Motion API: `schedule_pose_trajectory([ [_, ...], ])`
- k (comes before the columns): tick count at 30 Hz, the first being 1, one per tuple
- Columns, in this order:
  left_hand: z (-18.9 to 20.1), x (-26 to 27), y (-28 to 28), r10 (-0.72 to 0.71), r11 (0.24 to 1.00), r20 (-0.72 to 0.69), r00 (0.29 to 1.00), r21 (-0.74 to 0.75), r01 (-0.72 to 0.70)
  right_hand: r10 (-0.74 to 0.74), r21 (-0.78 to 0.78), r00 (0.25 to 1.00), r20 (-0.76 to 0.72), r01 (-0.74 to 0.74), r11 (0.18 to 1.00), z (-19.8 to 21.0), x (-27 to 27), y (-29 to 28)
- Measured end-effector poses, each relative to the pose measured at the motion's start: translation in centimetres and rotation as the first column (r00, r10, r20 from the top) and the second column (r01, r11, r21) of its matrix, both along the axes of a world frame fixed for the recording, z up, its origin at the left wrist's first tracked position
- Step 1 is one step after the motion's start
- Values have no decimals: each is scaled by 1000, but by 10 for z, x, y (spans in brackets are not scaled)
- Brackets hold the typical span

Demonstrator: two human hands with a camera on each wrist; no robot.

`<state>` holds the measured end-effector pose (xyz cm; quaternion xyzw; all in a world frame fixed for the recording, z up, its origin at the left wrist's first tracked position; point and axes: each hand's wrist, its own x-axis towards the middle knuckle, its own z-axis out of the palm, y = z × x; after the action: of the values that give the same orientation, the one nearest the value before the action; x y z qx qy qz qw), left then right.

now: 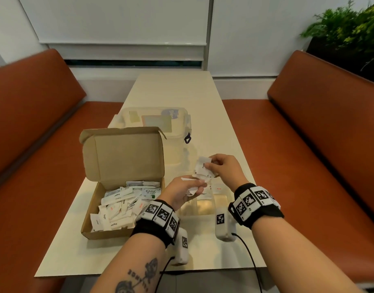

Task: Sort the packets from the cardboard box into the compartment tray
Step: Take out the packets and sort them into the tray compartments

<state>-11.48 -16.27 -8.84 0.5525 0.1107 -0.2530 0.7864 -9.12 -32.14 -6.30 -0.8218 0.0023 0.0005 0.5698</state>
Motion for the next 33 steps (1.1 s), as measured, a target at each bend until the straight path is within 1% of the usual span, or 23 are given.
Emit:
schedule_pose_trajectory([
  [3, -6, 4, 3, 124, 992, -54, 991, 26, -123, -91, 70, 996, 16, 90, 993, -3, 3, -6],
  [6, -11, 10, 2, 258, 964, -25, 966, 68, -256, -99, 151, 995, -10, 100, 984, -3, 3, -8],
  [9, -9, 15, -3, 354, 935, -2, 935, 11, -354, -28, 240, 998, -56, 40, 970, -3, 0, -3],
  [12, -7, 16, -9, 358, 934, 57, 932, -17, -358, 74, 342, 989, -125, -27, 939, -3, -4, 7],
  [13, -6, 15, -11, 363, 931, 57, 930, -55, -360, 85, 355, 987, -139, -31, 934, -3, -5, 9],
  [15, -4, 15, -15, 395, 906, 6, 919, -171, -388, 88, 357, 984, -156, -26, 934, -5, -6, 13],
  [18, -1, 16, -19, 428, 823, -142, 893, -347, -450, 92, 333, 982, -164, -33, 942, -8, -4, 14],
  [19, 0, 15, -19, 415, 807, -181, 892, -379, -453, 89, 325, 983, -163, -31, 945, -8, -4, 13],
  [21, 3, 13, -20, 330, 824, -212, 920, -411, -391, 74, 330, 984, -162, -16, 944, -10, -2, 13],
  [24, 5, 8, -22, 148, 894, -150, 978, -403, -197, 51, 341, 987, -151, 3, 940, -13, 0, 13],
  [26, 6, 5, -23, 80, 924, -96, 992, -365, -109, 19, 301, 990, -139, 24, 953, -16, 1, 13],
  [27, 5, 4, -24, 70, 936, -68, 995, -340, -89, 2, 272, 991, -134, 35, 962, -17, 2, 13],
  [29, 3, 1, -23, 94, 949, -31, 995, -301, -99, -14, 218, 992, -127, 42, 975, -19, 5, 13],
  [33, -3, -5, -20, 210, 940, 1, 978, -276, -202, -4, 180, 989, -146, 31, 983, -22, 10, 12],
])
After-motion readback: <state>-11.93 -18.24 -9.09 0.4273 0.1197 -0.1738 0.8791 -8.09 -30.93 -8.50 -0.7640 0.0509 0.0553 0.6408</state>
